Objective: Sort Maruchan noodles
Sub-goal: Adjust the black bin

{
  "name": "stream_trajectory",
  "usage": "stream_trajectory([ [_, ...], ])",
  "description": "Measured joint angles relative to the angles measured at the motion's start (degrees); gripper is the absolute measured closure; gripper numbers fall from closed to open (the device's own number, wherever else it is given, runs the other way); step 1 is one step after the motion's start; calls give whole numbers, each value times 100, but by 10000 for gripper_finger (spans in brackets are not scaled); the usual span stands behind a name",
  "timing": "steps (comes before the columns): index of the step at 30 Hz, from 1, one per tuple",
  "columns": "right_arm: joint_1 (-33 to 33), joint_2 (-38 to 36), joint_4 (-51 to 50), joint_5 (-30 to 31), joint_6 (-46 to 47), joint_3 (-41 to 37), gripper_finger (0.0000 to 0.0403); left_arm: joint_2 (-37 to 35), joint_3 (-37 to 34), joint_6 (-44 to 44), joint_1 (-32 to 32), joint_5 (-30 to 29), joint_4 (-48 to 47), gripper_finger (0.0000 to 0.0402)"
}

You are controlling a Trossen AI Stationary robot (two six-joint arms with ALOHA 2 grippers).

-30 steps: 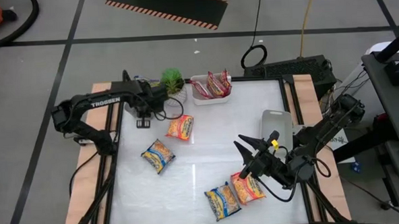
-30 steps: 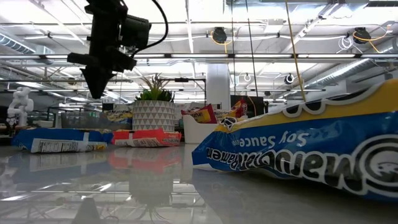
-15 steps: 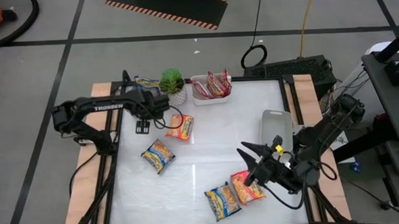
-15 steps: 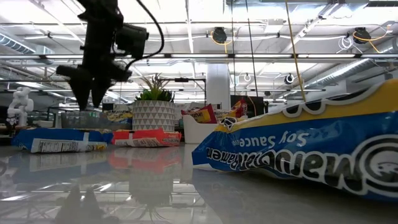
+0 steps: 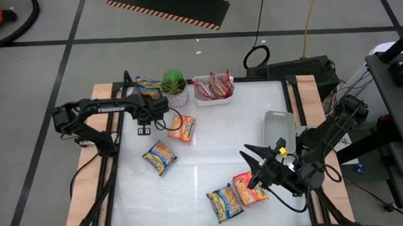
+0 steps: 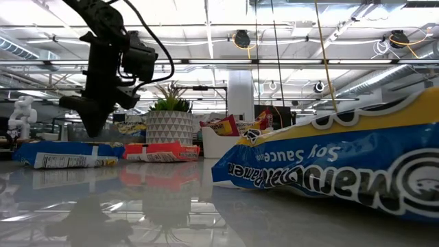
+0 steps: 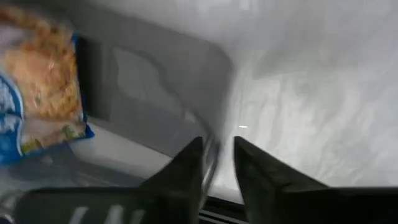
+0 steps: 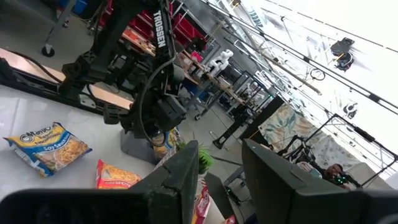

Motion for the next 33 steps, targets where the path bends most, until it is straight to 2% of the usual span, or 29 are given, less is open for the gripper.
stream_trajectory([
  [3,-66,0,0,-4,-10,0,287,-2,7,-206,187,195,-27,370],
  [5,-116,-2,0,-13,-25,0,287,0,7,-311,296,262,7,390],
  [12,-272,-2,-1,-25,-116,0,287,0,4,-748,675,250,89,392],
  [21,-344,-2,2,-315,-243,0,287,-2,4,-101,709,376,201,392],
  [29,-346,-2,2,-315,-234,0,287,-2,7,63,689,432,188,392],
  [33,-346,-2,0,-313,-195,0,287,-2,7,68,700,398,190,376],
])
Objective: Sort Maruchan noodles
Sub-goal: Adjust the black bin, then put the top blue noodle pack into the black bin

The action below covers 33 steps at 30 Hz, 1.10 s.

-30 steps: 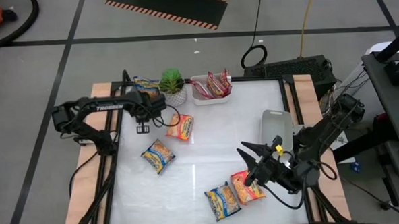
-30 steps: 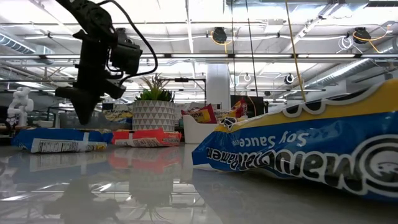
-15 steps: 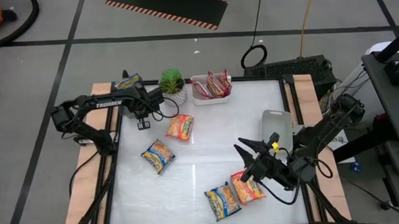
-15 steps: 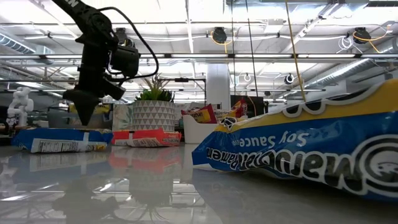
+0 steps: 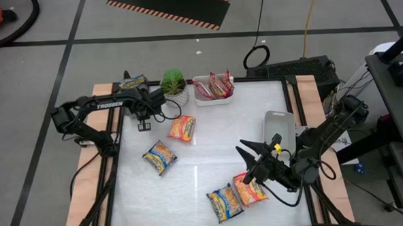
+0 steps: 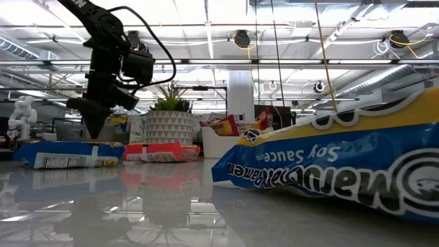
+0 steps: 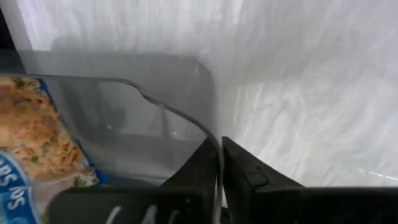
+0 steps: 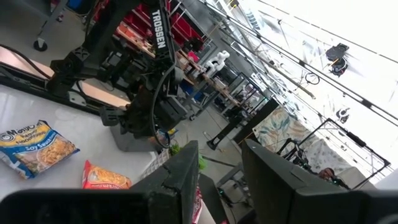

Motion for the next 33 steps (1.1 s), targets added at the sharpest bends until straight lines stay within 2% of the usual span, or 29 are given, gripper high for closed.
stream_trajectory([
  [4,0,0,2,0,53,0,287,7,-4,11,-42,-29,-4,343],
  [8,0,0,2,0,55,0,287,7,-4,-111,-151,-446,-8,297],
  [12,0,0,0,0,45,0,287,-59,25,-659,-324,-878,-298,256],
  [17,-8,0,4,0,-21,0,287,-220,257,-1888,-700,-1030,-1154,246],
  [21,-35,0,42,0,3,0,287,-598,301,-2740,-1170,-1055,-1410,245],
  [24,-42,0,48,-7,69,0,287,-915,304,-3552,-1536,-820,-1461,245],
  [28,-42,0,46,-3,218,0,287,-1308,304,-5074,-1985,-180,-1506,245],
  [33,-42,0,-25,-5,630,0,287,-1511,304,-6428,-2772,-29,-1444,245],
])
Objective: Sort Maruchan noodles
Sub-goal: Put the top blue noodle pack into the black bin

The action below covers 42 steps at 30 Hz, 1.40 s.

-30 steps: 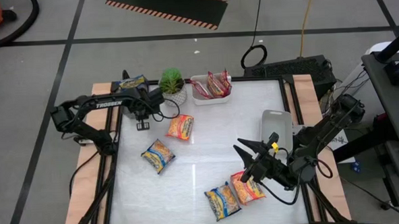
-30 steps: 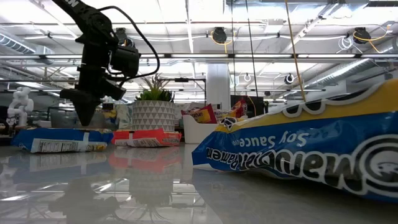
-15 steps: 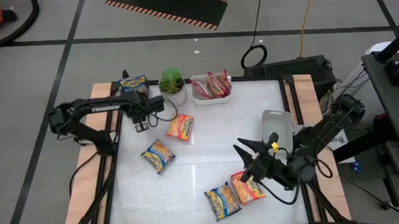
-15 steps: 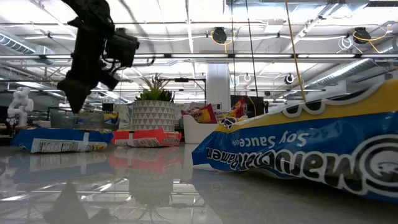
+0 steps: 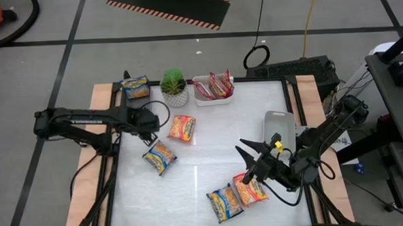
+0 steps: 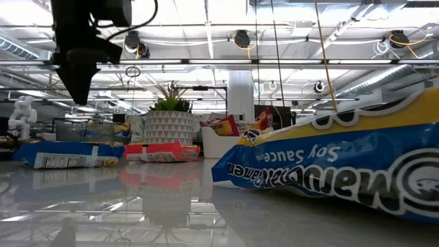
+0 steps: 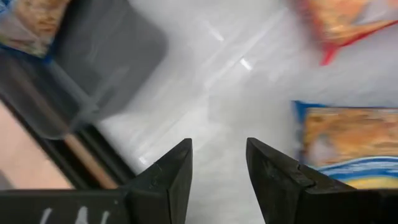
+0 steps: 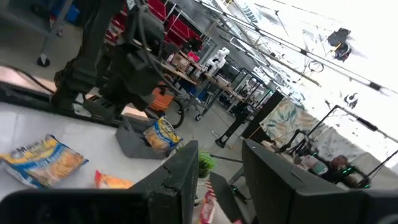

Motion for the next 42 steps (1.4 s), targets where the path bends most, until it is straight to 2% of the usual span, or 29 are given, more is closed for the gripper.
stream_trajectory([
  [12,259,0,-562,-81,2185,0,287,215,-4,-2573,-2156,-146,794,245],
  [16,453,2,-728,-769,2917,0,287,427,-7,-3301,-2770,-414,788,245],
  [24,614,4,-763,-3023,4650,0,287,1048,-101,-4722,-3749,-488,867,245],
  [28,616,30,-882,-3740,5377,0,287,1312,-101,-5069,-4168,-445,897,245],
  [35,652,409,-954,-3746,6056,0,287,1658,-101,-4637,-4835,-205,1051,245],
  [42,655,722,-922,-3760,6738,0,287,1981,-98,-5167,-5081,-47,1031,244],
])
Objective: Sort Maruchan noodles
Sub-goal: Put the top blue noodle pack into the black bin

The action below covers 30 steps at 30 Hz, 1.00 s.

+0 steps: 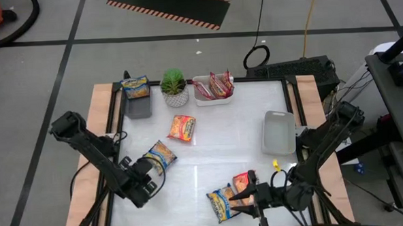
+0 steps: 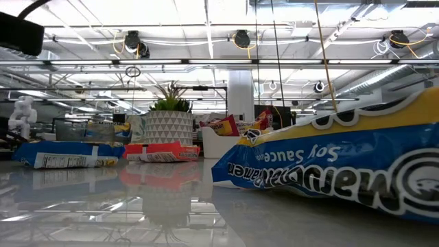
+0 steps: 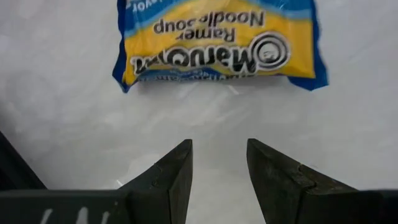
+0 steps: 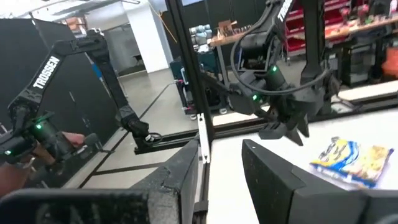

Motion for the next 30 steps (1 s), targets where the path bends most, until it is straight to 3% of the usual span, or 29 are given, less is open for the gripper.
stream_trajectory([
  [6,11,78,25,-4,38,0,287,244,-15,4,9,-1,-1,231],
  [13,-19,78,92,-4,-371,0,287,332,-649,-486,191,-1,124,123],
  [17,-19,78,90,-6,-576,0,287,306,-908,-643,391,0,169,84],
  [30,-396,78,132,-6,-1356,0,287,326,-935,1708,553,-814,376,78],
])
